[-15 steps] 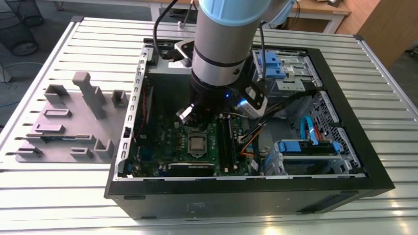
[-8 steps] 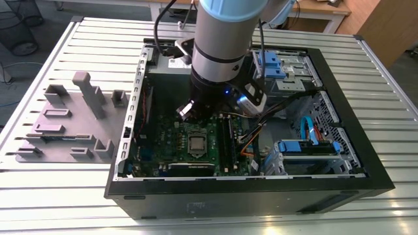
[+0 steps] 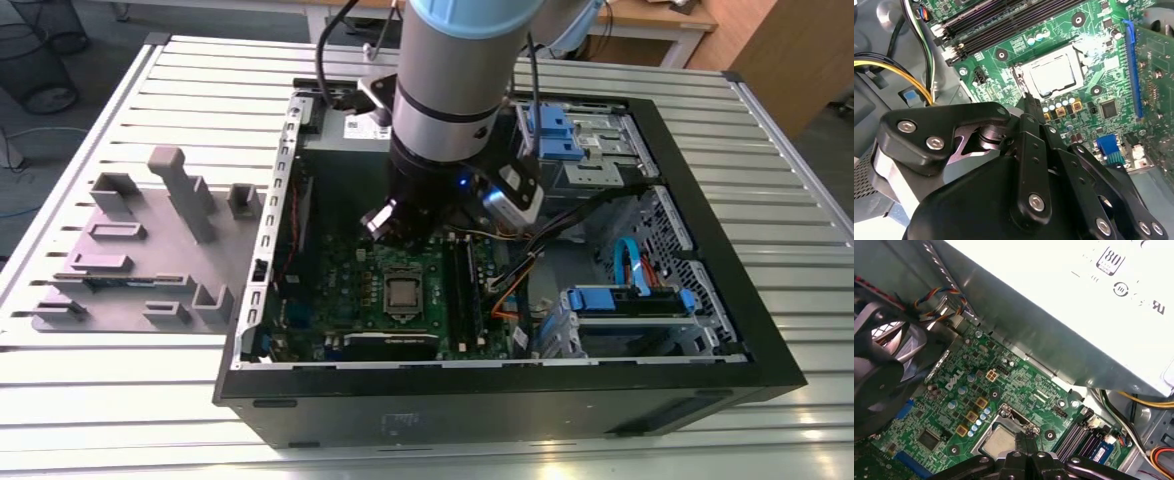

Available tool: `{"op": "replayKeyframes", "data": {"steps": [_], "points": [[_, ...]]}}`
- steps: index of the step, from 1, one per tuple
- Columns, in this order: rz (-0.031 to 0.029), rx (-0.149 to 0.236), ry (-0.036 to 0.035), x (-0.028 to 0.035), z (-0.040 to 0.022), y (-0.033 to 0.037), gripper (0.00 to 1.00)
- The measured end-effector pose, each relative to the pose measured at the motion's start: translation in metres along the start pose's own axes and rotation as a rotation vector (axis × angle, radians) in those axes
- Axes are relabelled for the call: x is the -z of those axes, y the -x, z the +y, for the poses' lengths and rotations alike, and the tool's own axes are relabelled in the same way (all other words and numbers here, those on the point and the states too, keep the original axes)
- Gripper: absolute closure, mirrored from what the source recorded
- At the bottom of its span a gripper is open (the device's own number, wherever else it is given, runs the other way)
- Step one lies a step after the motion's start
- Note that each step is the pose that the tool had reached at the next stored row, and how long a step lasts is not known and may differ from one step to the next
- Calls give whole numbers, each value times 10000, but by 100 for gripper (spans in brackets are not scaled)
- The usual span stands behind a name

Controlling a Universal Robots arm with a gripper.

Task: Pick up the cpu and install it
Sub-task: 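Close the cpu cover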

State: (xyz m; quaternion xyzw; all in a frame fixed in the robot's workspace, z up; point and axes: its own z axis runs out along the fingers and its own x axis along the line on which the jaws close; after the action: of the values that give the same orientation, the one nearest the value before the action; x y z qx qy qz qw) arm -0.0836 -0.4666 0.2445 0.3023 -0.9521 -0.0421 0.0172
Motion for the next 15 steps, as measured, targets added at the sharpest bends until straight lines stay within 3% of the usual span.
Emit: {"op": "replayKeyframes", "data": {"steps": [15], "points": [[-2, -1, -1, -11, 127, 90, 89]]}}
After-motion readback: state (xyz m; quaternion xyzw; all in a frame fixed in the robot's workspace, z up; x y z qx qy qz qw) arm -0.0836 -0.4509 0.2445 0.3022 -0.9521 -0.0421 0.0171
